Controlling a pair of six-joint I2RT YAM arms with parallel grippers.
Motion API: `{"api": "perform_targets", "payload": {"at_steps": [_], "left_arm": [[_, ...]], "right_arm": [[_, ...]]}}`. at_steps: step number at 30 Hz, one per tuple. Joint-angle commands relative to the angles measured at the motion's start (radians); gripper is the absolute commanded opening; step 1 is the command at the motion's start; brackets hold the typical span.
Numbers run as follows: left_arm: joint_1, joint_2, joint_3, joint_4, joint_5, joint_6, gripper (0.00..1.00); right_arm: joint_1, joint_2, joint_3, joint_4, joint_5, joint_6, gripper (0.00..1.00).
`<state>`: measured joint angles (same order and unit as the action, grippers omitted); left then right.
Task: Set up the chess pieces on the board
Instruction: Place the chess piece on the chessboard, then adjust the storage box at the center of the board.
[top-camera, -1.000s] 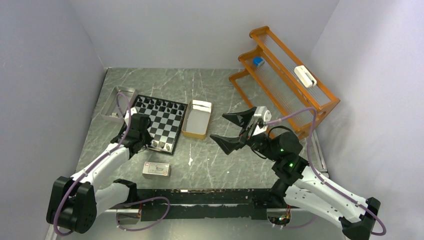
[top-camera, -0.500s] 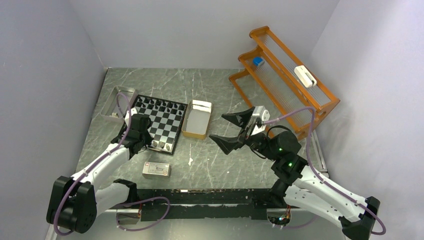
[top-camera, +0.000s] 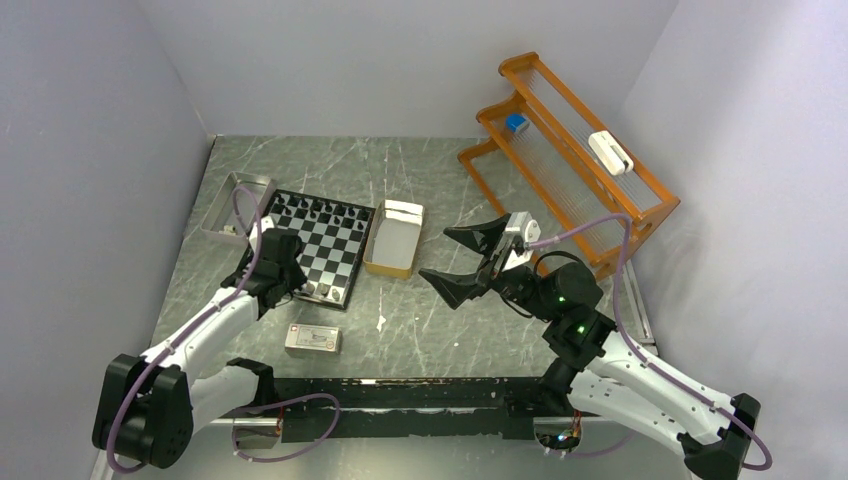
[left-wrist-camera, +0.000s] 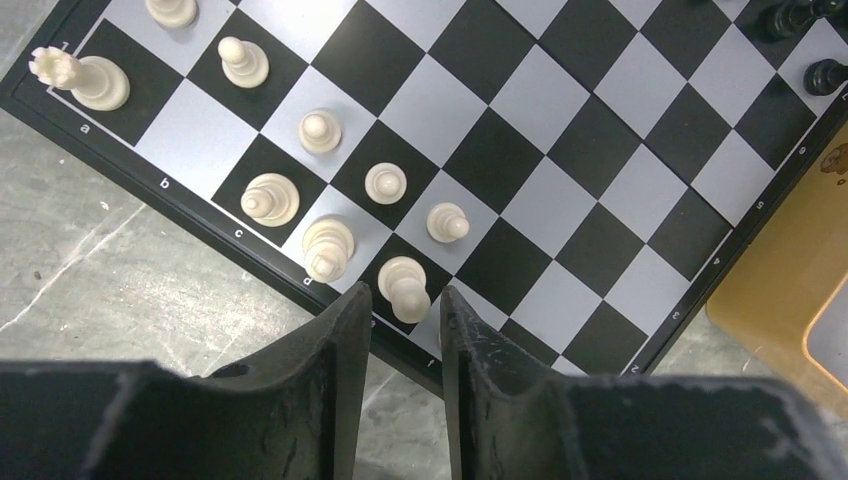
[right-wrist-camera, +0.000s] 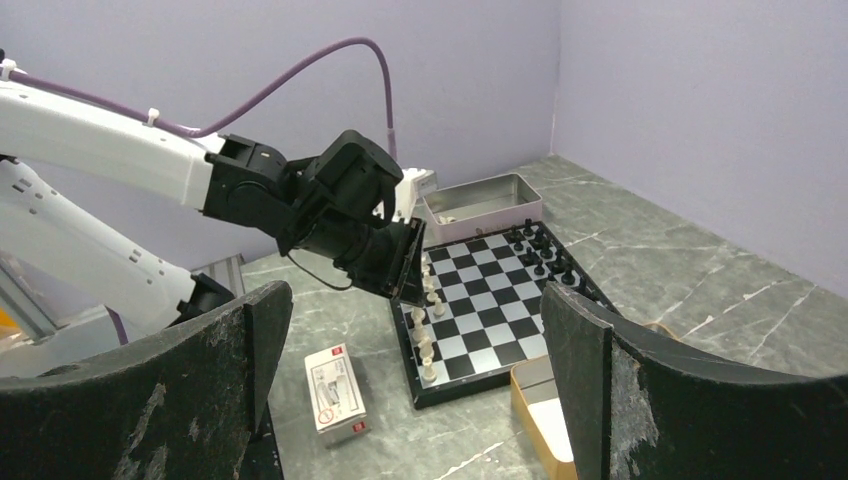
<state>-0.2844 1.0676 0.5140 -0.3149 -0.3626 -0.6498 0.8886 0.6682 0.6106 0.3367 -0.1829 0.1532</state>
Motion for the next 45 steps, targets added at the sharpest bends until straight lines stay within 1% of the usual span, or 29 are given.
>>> {"api": "perform_targets", "payload": {"at_steps": [1, 9, 11, 12, 16, 19, 21, 22, 25, 28, 32, 37, 41, 45], "left_arm": [[-0.004, -0.035, 0.068, -0.039, -0.011, 0.009, 0.38], [-0.003, -0.063, 0.210, -0.137, -0.010, 0.027, 0.43], [-0.004, -0.065, 0.250, -0.145, -0.037, 0.045, 0.46], [-0.002, -0.058, 0.271, -0.148, -0.053, 0.056, 0.48], [0.030, 0.023, 0.377, -0.154, -0.070, 0.140, 0.51], [0.111, 0.111, 0.478, -0.168, -0.018, 0.208, 0.50], [0.201, 0.156, 0.531, -0.162, 0.064, 0.252, 0.47], [0.248, 0.174, 0.554, -0.151, 0.127, 0.277, 0.47], [0.365, 0.255, 0.628, -0.134, 0.254, 0.339, 0.48], [0.422, 0.367, 0.732, -0.172, 0.343, 0.378, 0.51], [0.433, 0.476, 0.786, -0.177, 0.407, 0.440, 0.50], [0.448, 0.615, 0.882, -0.218, 0.420, 0.529, 0.47], [0.460, 0.708, 0.939, -0.248, 0.415, 0.555, 0.44], [0.463, 0.764, 0.950, -0.257, 0.423, 0.577, 0.44]], "right_arm": [[0.002, -0.007, 0.009, 0.012, 0.007, -0.004, 1.00], [0.002, -0.005, 0.019, 0.004, 0.014, -0.005, 1.00], [0.002, -0.003, 0.026, 0.003, 0.013, -0.001, 1.00], [0.002, 0.001, 0.033, 0.001, 0.012, 0.002, 1.00], [0.002, 0.011, 0.060, -0.032, 0.024, 0.028, 1.00], [0.002, 0.016, 0.077, -0.052, 0.018, 0.041, 1.00], [0.002, 0.016, 0.086, -0.059, 0.006, 0.040, 1.00], [0.002, 0.016, 0.089, -0.061, 0.002, 0.038, 1.00], [0.002, 0.014, 0.096, -0.071, -0.003, 0.041, 1.00], [0.003, 0.019, 0.104, -0.074, -0.010, 0.051, 1.00], [0.002, 0.035, 0.139, -0.105, -0.010, 0.053, 1.00], [0.003, 0.045, 0.154, -0.111, 0.007, 0.052, 1.00], [0.003, 0.042, 0.147, -0.106, 0.018, 0.053, 1.00], [0.003, 0.043, 0.147, -0.110, 0.023, 0.039, 1.00]]}}
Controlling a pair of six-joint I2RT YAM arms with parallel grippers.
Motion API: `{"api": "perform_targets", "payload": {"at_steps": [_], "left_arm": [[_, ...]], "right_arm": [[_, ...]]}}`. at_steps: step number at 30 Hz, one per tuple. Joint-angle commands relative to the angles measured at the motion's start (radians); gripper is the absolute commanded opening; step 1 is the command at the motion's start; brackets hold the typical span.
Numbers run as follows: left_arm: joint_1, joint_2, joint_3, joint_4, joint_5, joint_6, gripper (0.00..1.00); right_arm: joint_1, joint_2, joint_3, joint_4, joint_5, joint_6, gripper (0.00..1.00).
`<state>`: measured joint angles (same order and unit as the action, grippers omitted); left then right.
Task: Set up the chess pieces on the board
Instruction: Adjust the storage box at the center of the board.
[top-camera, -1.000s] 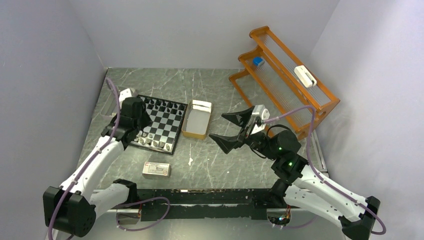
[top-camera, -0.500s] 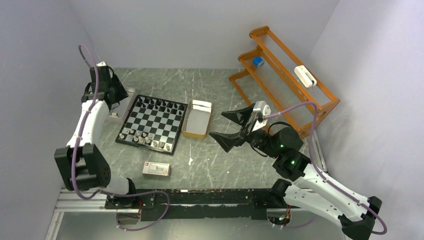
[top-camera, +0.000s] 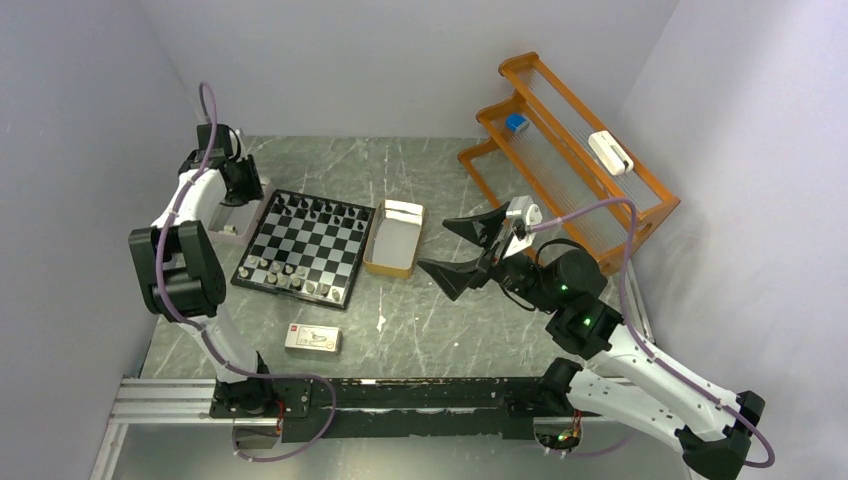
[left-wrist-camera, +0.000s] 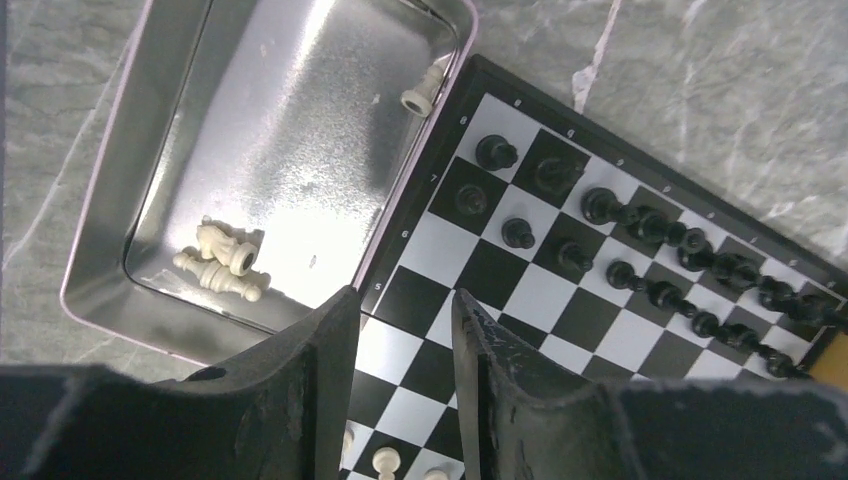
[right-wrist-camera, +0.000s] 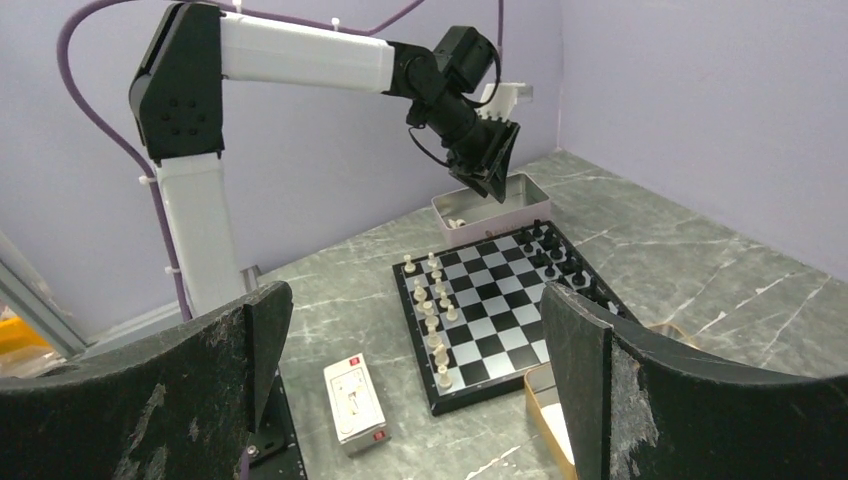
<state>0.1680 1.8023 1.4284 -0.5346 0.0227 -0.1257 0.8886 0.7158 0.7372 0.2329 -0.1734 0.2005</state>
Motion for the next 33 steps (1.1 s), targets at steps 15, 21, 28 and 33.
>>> {"api": "perform_targets", "payload": {"at_steps": [15, 21, 28, 33], "left_arm": [[0.015, 0.159, 0.076, -0.027, -0.054, 0.069, 0.37], [0.020, 0.207, 0.103, -0.033, -0.053, 0.061, 0.35], [0.032, 0.245, 0.163, -0.044, -0.059, 0.057, 0.20], [0.039, 0.246, 0.200, -0.076, -0.010, 0.057, 0.07]], "right_arm": [[0.003, -0.024, 0.038, -0.050, 0.039, -0.051, 1.00], [0.002, -0.025, 0.037, -0.055, 0.044, -0.044, 1.00], [0.003, -0.023, 0.033, -0.045, 0.045, -0.031, 1.00], [0.003, -0.013, 0.044, -0.050, 0.045, -0.035, 1.00]]}}
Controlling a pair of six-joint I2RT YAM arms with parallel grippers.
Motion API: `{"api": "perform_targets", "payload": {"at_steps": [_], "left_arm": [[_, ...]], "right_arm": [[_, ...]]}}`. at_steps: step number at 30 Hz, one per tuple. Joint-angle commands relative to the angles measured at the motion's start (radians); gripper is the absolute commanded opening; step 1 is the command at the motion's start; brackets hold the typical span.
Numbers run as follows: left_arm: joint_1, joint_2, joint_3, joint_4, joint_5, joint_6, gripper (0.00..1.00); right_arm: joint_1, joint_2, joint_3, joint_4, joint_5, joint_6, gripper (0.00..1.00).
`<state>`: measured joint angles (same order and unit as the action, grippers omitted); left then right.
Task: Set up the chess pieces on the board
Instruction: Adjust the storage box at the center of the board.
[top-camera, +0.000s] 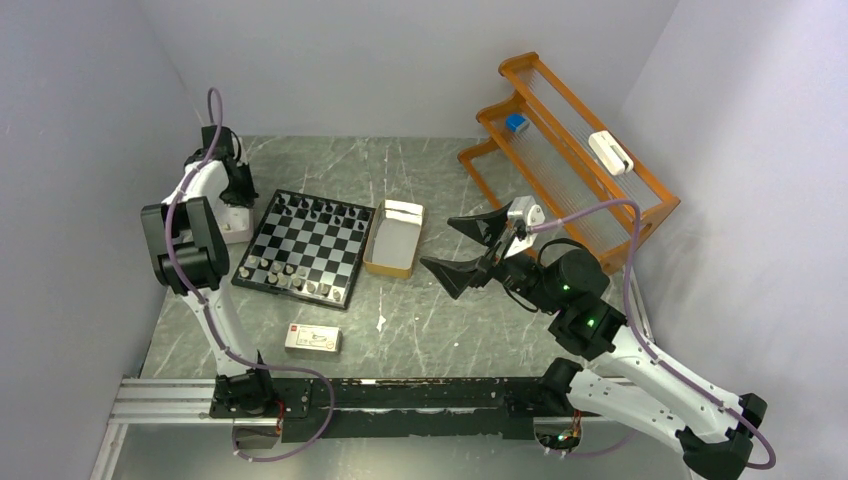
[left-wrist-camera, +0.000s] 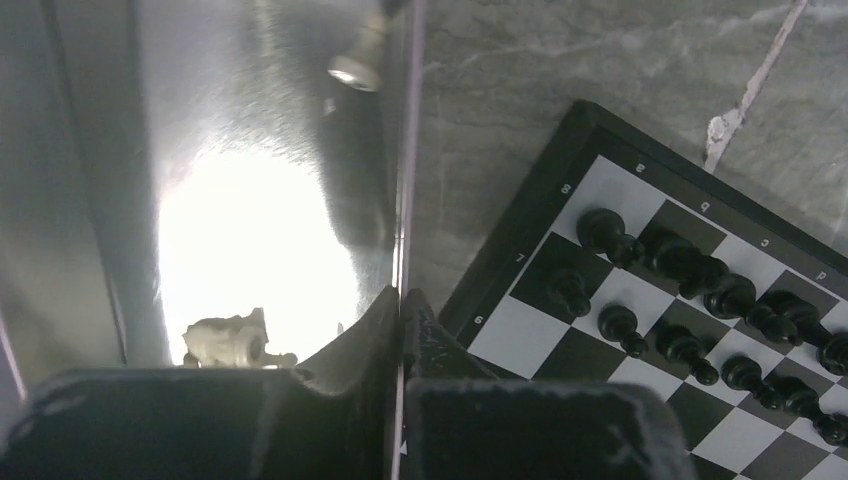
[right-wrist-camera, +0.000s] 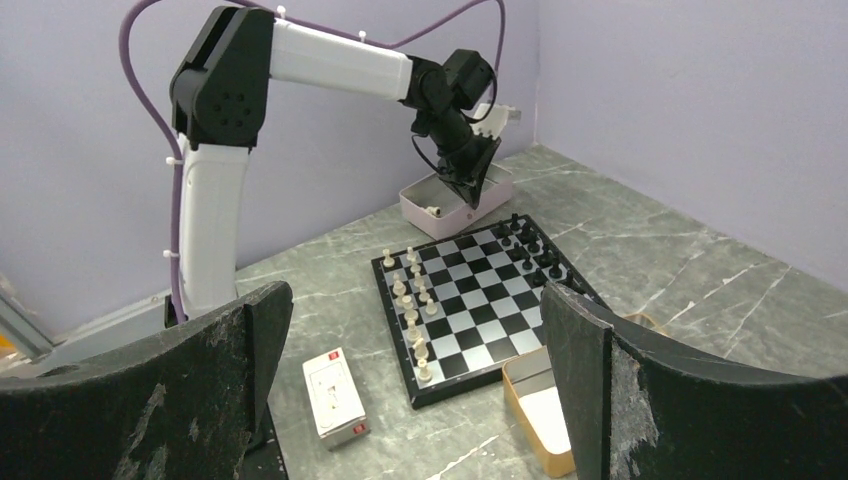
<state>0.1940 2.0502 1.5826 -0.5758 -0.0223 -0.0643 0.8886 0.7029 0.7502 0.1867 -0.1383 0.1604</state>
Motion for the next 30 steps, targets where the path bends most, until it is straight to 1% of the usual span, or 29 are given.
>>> {"api": "perform_targets", "payload": {"at_steps": [1, 7, 9, 11, 14, 18, 21, 25, 27, 30], "left_arm": [[0.017, -0.008, 0.054, -0.034, 0.053, -0.006, 0.05], [0.063, -0.010, 0.161, -0.107, 0.196, -0.032, 0.05], [0.071, -0.015, 0.177, -0.106, 0.210, -0.033, 0.05], [0.081, -0.013, 0.171, -0.101, 0.193, -0.040, 0.05], [0.105, 0.005, 0.171, -0.112, 0.208, -0.056, 0.05], [0.110, 0.007, 0.141, -0.091, 0.183, -0.051, 0.05], [0.111, 0.012, 0.104, -0.039, 0.193, -0.043, 0.05], [0.110, 0.036, 0.099, -0.046, 0.221, -0.026, 0.05], [0.108, 0.026, 0.081, -0.047, 0.233, -0.019, 0.05], [0.099, -0.012, 0.034, -0.024, 0.237, 0.030, 0.05]], "right_arm": [[0.003, 0.004, 0.036, -0.005, 0.008, 0.003, 1.00], [0.003, 0.033, 0.059, -0.011, -0.001, -0.005, 1.00], [0.002, 0.042, 0.057, 0.001, -0.007, 0.005, 1.00], [0.003, 0.049, 0.049, 0.020, -0.011, 0.021, 1.00], [0.002, 0.058, 0.039, 0.041, -0.021, 0.039, 1.00], [0.003, 0.064, 0.050, 0.032, -0.026, 0.037, 1.00], [0.002, 0.064, 0.055, 0.028, -0.023, 0.023, 1.00], [0.003, 0.063, 0.045, 0.046, -0.024, 0.027, 1.00], [0.002, 0.062, 0.033, 0.063, -0.027, 0.034, 1.00], [0.003, 0.065, 0.018, 0.083, -0.032, 0.038, 1.00]]}}
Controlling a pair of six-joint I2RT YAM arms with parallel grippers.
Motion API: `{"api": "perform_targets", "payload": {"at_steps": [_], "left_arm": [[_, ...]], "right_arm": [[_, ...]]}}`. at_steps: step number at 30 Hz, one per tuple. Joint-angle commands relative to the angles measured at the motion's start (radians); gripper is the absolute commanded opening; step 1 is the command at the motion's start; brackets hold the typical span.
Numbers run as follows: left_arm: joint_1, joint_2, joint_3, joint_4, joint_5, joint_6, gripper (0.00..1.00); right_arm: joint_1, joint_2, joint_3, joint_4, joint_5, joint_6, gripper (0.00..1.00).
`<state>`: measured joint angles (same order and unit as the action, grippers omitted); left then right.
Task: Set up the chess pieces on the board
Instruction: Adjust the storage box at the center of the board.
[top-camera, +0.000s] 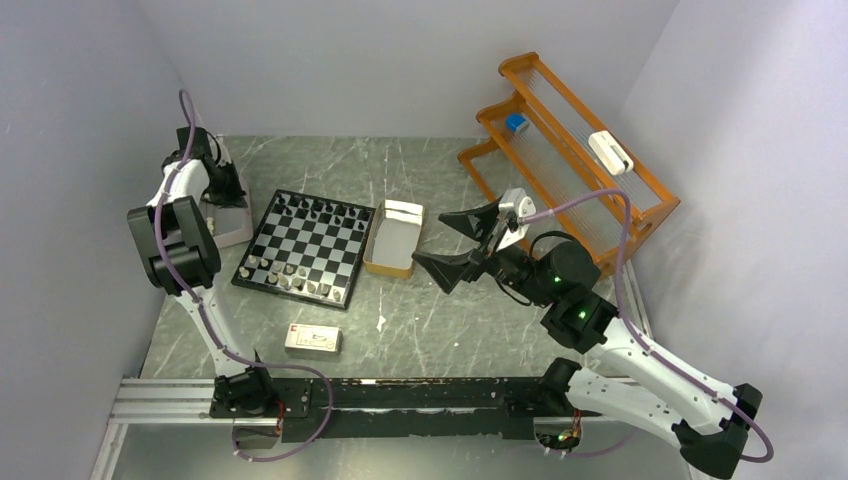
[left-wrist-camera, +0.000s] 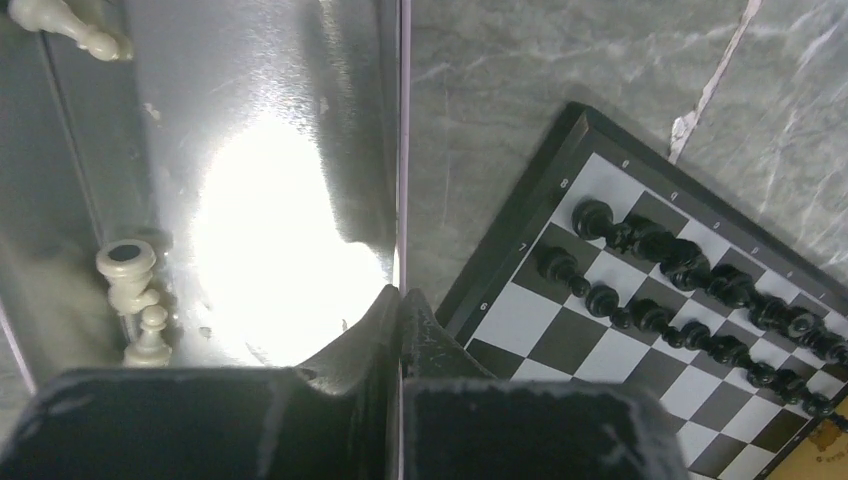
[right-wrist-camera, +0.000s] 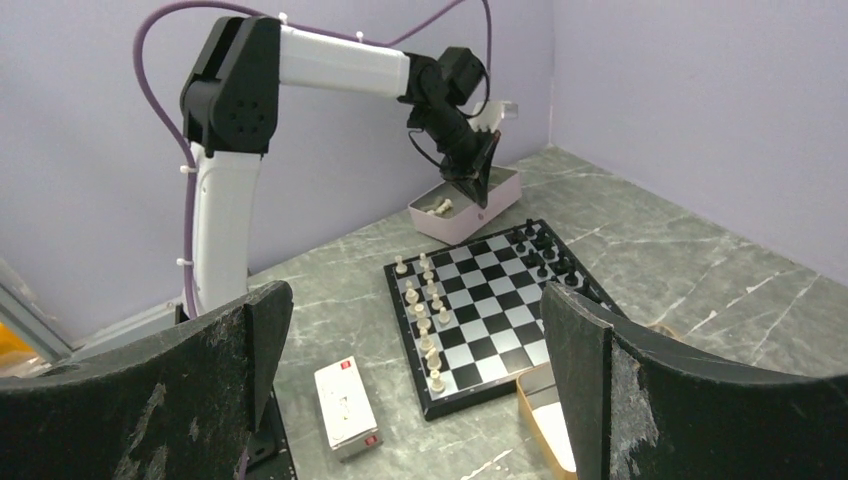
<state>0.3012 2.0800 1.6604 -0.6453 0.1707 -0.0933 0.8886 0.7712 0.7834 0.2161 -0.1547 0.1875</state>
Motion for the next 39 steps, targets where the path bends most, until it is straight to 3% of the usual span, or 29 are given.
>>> {"api": "perform_targets", "payload": {"at_steps": [1, 7, 17, 22, 26, 32, 35, 39], "left_arm": [[-0.017, -0.058, -0.062, 0.058, 0.031, 0.094, 0.05], [-0.083, -0.095, -0.119, 0.072, -0.026, 0.226, 0.05], [-0.099, -0.137, -0.148, 0.029, -0.067, 0.242, 0.07], [-0.099, -0.156, -0.117, -0.010, -0.059, 0.221, 0.37], [-0.098, -0.148, -0.020, -0.064, -0.054, 0.211, 0.45], [-0.096, -0.112, 0.124, -0.065, -0.162, 0.135, 0.43], [-0.091, -0.079, 0.141, -0.047, -0.276, 0.100, 0.41], [-0.089, -0.056, 0.091, 0.027, -0.312, 0.053, 0.37]], "right_arm": [[0.002, -0.003, -0.017, 0.057, -0.018, 0.010, 1.00], [0.003, -0.012, -0.025, 0.063, -0.020, -0.011, 1.00], [0.003, -0.010, -0.049, 0.101, -0.035, 0.011, 1.00], [0.002, 0.001, -0.060, 0.132, -0.057, 0.040, 1.00], [0.003, 0.004, -0.042, 0.111, -0.068, 0.041, 1.00], [0.003, 0.018, -0.081, 0.134, -0.034, 0.073, 1.00], [0.002, 0.017, -0.056, 0.125, -0.029, 0.042, 1.00], [0.002, 0.005, -0.040, 0.126, -0.028, -0.004, 1.00]]}}
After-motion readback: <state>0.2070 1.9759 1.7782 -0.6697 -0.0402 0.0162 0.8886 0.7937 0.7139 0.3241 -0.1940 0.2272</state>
